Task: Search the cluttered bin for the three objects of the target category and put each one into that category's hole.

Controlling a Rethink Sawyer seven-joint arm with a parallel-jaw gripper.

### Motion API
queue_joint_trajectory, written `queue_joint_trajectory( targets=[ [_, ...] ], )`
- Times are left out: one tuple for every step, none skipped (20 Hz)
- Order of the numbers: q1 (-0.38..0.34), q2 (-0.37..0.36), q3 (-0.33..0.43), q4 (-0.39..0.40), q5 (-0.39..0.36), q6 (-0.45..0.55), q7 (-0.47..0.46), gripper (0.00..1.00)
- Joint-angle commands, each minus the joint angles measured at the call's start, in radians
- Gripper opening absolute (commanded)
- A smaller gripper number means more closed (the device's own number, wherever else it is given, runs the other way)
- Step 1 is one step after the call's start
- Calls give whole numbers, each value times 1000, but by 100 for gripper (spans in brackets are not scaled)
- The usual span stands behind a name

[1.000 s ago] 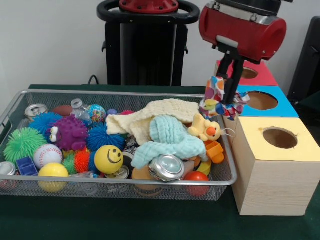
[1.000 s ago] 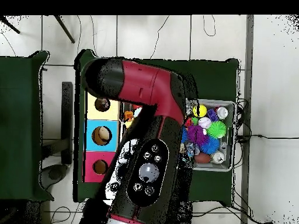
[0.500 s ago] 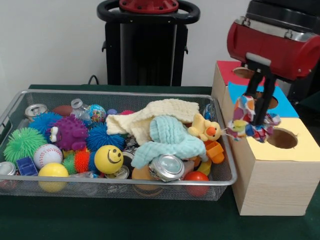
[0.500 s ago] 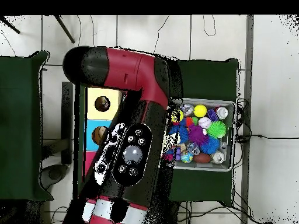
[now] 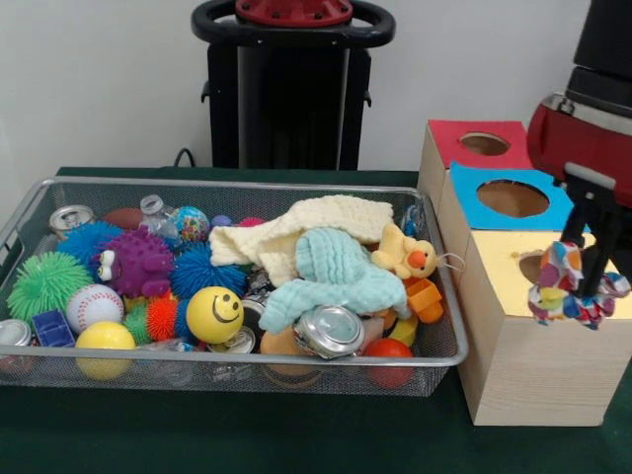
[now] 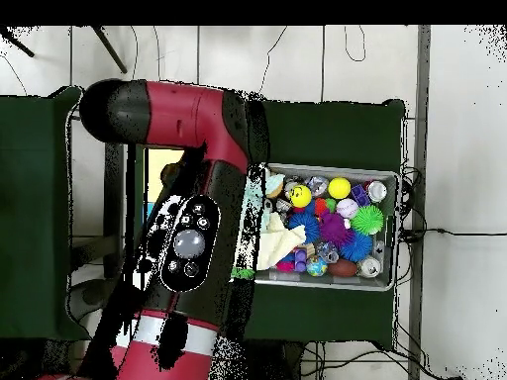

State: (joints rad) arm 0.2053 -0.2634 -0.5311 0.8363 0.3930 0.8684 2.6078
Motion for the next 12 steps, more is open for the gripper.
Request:
queue_joint_trajectory(
  targets=[
    [33, 19, 43, 102, 42, 90, 313, 0],
    [37, 6, 52, 126, 38, 74, 290, 0],
    [40, 2, 51, 137, 37, 73, 288, 0],
    [47, -8, 49, 163, 34, 69, 286, 0],
    [55, -14, 44, 179, 33, 73, 292, 0],
    [62, -20, 40, 195, 33, 77, 299, 0],
    [67, -24, 38, 207, 32, 77, 300, 0],
    [73, -32, 38, 221, 33, 85, 297, 0],
    [76, -35, 38, 228, 32, 88, 295, 0],
    [79, -41, 41, 238, 33, 90, 288, 0],
    [81, -44, 41, 244, 33, 89, 284, 0],
    [81, -49, 44, 253, 32, 85, 272, 0]
  ],
)
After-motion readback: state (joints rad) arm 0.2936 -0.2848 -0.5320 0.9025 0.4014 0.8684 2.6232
